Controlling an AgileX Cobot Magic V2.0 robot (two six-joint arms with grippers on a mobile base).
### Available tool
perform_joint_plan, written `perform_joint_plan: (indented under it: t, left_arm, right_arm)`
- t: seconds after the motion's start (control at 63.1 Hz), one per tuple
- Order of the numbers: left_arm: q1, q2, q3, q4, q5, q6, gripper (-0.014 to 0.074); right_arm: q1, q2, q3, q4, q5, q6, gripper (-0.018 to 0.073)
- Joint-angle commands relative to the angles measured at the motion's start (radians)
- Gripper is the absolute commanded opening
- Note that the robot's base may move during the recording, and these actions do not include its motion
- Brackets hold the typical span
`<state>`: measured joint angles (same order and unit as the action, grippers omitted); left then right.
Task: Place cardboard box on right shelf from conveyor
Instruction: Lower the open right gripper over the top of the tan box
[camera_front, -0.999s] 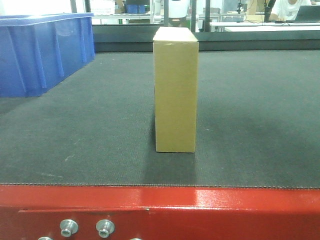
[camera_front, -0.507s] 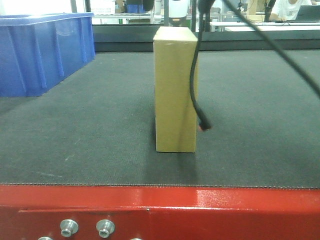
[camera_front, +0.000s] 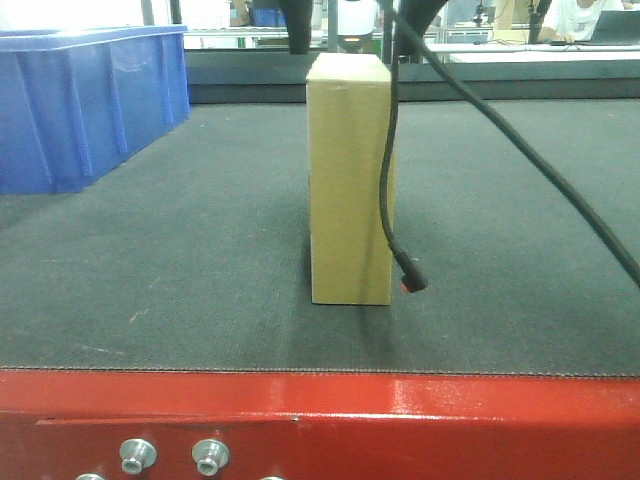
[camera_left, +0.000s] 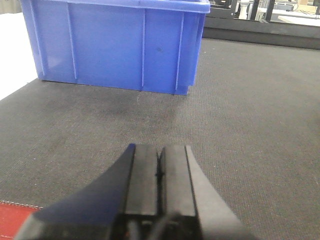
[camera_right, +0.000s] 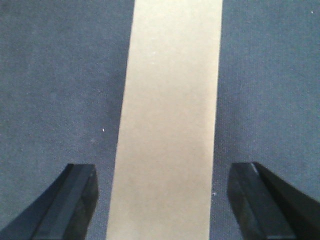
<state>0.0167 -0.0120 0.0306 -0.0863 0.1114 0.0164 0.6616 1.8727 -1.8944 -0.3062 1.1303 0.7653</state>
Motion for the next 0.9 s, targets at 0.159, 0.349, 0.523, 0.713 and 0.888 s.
perform_joint_plan:
  t: [0.159,0.349,0.523,0.713,0.888]
  left_arm:
    - [0.0,-0.012,-0.003,-0.005,-0.084,-0.005,-0.0119]
    - [0.0,-0.012,-0.003,-0.005,-0.084,-0.005,-0.0119]
    - [0.0,-0.012,-0.003,-0.005,-0.084,-0.005,-0.0119]
    - [0.0,-0.012,-0.003,-0.005,-0.084,-0.005,-0.0119]
    - [0.0,-0.012,-0.003,-0.005,-0.084,-0.005,-0.0119]
  right_arm:
    - [-0.007,-0.035,-0.027,-0.039,-0.055,0.004,0.0626]
    - [-0.007,-0.014,-0.027,-0.038,-0.057,0.004,0.0626]
    - [-0.011,0.023,-0.027,-0.036,-0.044,0.004,0.0626]
    - [-0.02,0.046,-0.005,0.006,-0.061,0.004,0.0607]
    - [-0.031,0.046,-0.002,0.016,-0.062,0.002,0.0365]
